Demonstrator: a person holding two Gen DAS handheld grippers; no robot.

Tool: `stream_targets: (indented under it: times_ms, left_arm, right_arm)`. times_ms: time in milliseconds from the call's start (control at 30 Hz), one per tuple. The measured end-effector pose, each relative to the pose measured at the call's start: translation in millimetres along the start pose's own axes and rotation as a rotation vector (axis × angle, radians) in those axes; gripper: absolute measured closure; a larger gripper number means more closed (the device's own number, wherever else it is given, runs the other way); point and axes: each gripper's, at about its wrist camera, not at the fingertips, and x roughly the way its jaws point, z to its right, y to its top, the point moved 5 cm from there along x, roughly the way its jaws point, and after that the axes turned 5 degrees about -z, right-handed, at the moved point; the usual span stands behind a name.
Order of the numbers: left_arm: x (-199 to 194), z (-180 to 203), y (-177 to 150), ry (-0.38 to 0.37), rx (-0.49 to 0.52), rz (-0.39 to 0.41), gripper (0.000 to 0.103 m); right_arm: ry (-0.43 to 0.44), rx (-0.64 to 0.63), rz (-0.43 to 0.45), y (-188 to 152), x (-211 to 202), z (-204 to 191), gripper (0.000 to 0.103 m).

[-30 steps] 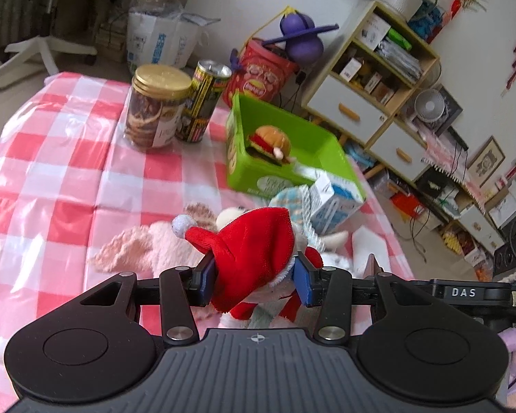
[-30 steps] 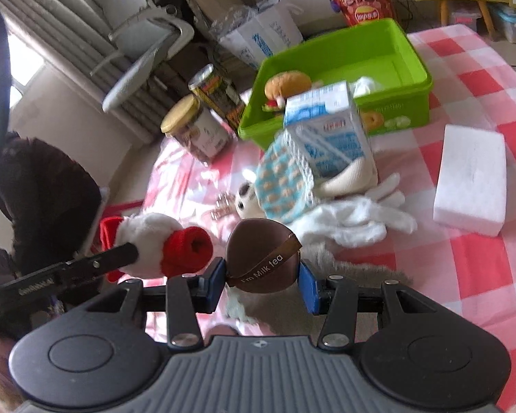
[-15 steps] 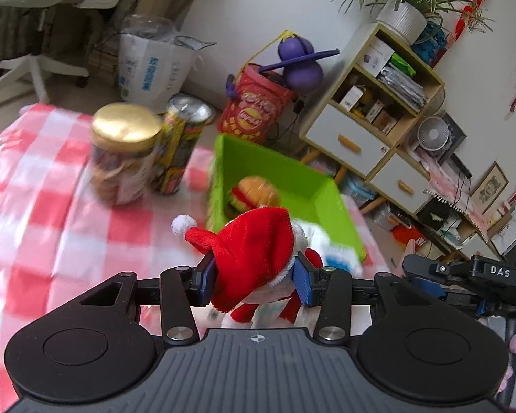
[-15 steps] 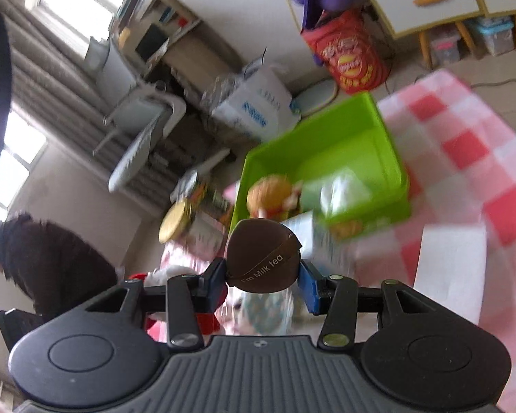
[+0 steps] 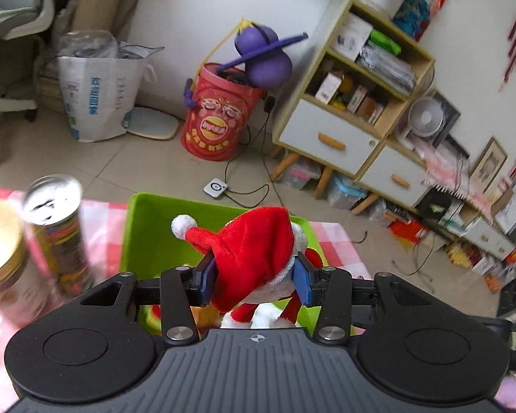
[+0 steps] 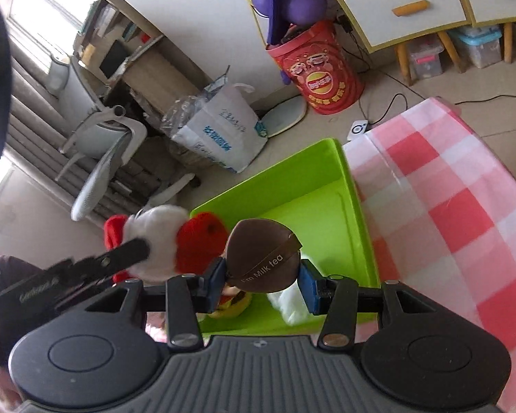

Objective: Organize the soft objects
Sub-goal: 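Lift and carry the Santa plush and brown milk tea plush over the green bin, then open both grippers to drop the Santa and milk tea plushes into the bin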

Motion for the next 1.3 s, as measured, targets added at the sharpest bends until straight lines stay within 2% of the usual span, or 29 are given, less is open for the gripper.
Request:
stream_targets:
  times_ms: [333,633,833,933,1000,1133,1300]
  left_arm:
    - [79.4,1.4,-7.4,0.071,0.101,-0.073,0.057]
    - [103.4,-6.3,-3.2,0.118,0.116,-0.079,0.057]
    - [105.5,-8.5,-2.8,0.114,0.121,-0.038,0.056]
    - [104.8,-6.7,-3.2,0.121,0.133,-0.029,0.046]
    - [100.3,-4.2,-3.4,0.119,0.140,-0.013,0.035]
    - [88.7,1.3,-2.5,0.120,0.153,0.005,0.024]
    - [68.5,8.1,-5.4,0.121,0.173,0.014,0.019]
  right_arm:
    - [-0.097,-0.061,-0.019,2.5,41.9,17.6,0.083]
    - [-0.107,-0.068,-0.012,7.1,53.2,24.1,0.083]
    - [-0.100,-0.076,0.001,10.5,50.0,20.0,0.081]
    - [-0.097,-0.081,0.003,12.0,46.8,17.2,0.073]
    - [-0.094,-0.072,0.003,13.4,44.5,17.1,0.063]
    - [-0.095,-0.061,0.012,15.5,34.9,17.0,0.060]
    - [-0.114,-0.071,0.022,15.2,17.3,9.3,0.056]
